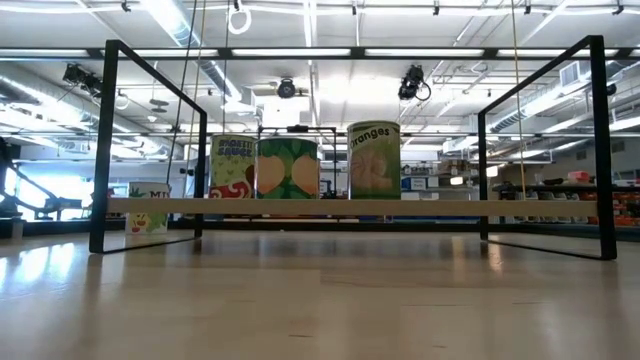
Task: Pick and place cans onto a shelf
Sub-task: Put the blue can on the shelf
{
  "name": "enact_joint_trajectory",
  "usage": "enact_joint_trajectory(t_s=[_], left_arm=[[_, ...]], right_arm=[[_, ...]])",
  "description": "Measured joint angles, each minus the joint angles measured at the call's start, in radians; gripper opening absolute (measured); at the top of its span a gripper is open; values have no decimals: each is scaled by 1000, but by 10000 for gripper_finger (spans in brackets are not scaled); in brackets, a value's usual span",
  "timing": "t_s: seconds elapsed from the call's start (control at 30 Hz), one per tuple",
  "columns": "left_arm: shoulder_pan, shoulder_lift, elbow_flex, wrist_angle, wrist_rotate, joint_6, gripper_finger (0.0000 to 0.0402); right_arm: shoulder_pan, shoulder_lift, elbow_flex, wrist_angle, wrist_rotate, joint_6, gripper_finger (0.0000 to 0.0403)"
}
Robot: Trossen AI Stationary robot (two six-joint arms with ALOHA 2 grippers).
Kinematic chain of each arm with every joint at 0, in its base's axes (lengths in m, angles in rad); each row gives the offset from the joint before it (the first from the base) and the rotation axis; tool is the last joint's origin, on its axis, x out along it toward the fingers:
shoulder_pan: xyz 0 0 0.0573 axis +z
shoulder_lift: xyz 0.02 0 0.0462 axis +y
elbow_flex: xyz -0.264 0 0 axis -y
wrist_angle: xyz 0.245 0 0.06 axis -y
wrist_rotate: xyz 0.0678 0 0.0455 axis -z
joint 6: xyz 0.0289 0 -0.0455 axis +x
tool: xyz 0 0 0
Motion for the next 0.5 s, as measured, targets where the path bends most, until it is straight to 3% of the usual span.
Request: enact_joint_trajectory(t_s=[0.27, 0.5], left_arm=[[64, 2, 0, 148, 13, 161, 347], [87, 2, 0, 200, 13, 187, 347]], right_arm=[[75, 0, 0, -73, 47, 18, 400], [61, -28, 0, -79, 21, 12, 400]])
